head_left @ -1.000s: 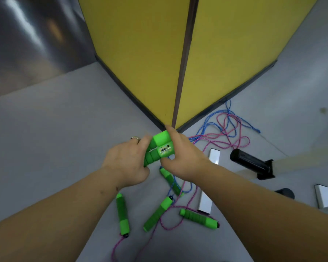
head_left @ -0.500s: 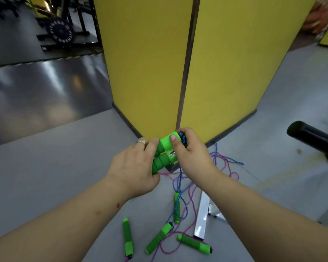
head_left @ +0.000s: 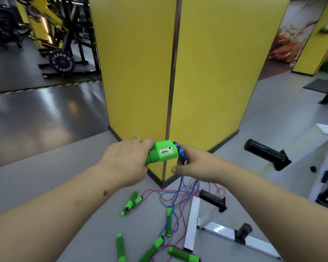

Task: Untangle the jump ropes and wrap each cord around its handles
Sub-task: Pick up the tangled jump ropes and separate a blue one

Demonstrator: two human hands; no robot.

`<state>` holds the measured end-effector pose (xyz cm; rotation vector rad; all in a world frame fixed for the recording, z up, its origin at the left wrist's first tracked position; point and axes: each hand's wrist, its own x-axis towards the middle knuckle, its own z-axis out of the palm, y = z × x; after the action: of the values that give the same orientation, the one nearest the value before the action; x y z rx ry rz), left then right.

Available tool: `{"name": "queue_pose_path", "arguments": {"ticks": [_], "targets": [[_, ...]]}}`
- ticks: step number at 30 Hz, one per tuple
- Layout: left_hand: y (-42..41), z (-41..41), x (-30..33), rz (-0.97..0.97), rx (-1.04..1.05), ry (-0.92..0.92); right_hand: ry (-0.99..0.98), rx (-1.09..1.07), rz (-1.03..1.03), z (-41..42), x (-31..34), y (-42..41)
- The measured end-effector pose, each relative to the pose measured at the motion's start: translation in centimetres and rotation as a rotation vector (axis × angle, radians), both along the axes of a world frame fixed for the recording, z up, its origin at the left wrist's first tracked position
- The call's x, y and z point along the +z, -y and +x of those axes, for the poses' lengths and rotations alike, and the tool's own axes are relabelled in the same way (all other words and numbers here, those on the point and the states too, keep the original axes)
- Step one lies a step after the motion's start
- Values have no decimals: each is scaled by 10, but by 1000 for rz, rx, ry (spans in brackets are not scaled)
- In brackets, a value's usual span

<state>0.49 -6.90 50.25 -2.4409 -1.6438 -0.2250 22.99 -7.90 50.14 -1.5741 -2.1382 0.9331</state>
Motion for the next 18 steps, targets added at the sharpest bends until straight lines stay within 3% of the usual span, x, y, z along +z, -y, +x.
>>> {"name": "queue_pose_path", "arguments": {"ticks": [3, 6, 9, 11, 14, 18], "targets": [[0, -6, 16, -166, 61, 196, 368, -80, 191, -2, 5, 4], [-6, -4, 25, -160, 148, 213, 416, -59, 258, -16, 17, 15], [-6, -3, 31, -72, 229, 129, 328, -27, 313, -25, 39, 23], [-5, -7, 37, -9, 281, 95, 147, -54, 301, -24, 56, 26], [-10, -21, 49, 60, 342, 81, -150, -169, 210, -12, 80, 26], [-19, -45, 70, 72, 446, 161, -295, -210, 80, 7, 82, 20]]}}
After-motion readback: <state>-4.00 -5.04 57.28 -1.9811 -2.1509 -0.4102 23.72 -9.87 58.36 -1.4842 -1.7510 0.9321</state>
